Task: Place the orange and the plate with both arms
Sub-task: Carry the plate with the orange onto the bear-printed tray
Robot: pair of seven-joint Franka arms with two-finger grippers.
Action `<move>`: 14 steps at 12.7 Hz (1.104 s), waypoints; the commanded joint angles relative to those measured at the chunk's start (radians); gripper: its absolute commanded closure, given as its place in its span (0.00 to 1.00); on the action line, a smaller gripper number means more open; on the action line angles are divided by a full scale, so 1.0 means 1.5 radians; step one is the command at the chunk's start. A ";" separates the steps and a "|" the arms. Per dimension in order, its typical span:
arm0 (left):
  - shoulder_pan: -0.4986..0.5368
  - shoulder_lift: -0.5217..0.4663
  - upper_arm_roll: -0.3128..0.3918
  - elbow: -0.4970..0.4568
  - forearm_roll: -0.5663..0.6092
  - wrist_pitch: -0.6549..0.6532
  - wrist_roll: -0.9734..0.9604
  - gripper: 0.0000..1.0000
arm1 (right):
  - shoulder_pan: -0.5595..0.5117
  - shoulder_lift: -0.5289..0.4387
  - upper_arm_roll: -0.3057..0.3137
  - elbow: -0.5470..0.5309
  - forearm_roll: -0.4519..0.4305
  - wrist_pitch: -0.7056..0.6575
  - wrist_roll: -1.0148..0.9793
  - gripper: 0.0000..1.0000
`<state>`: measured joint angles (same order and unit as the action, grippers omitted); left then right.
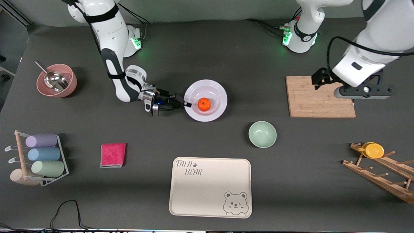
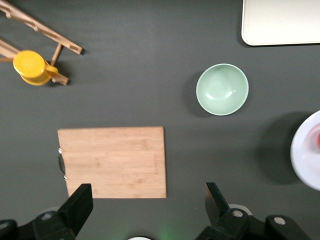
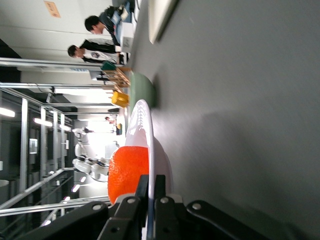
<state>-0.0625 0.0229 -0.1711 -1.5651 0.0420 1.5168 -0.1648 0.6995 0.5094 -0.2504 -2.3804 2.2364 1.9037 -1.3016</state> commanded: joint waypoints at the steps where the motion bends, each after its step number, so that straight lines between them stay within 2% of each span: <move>1: 0.084 -0.017 -0.004 -0.045 -0.021 0.042 0.132 0.00 | -0.053 0.002 -0.007 0.100 -0.091 -0.002 0.110 1.00; 3: 0.091 -0.034 0.000 -0.084 -0.019 0.071 0.140 0.00 | -0.088 0.018 -0.022 0.180 -0.162 0.002 0.180 1.00; 6: 0.091 -0.043 0.005 -0.087 -0.019 0.066 0.134 0.00 | -0.119 0.051 -0.058 0.312 -0.253 0.002 0.334 1.00; 11: 0.088 -0.046 0.003 -0.095 -0.021 0.070 0.129 0.00 | -0.154 0.200 -0.059 0.583 -0.258 0.003 0.507 1.00; 14: 0.088 -0.046 0.003 -0.095 -0.021 0.069 0.129 0.00 | -0.168 0.300 -0.057 0.741 -0.251 0.066 0.552 1.00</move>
<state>0.0751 -0.0122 -0.1716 -1.6716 0.0196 1.6025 0.0283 0.4694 0.8297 -0.3401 -1.4771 1.8625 1.9718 -0.5454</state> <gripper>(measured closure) 0.000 0.925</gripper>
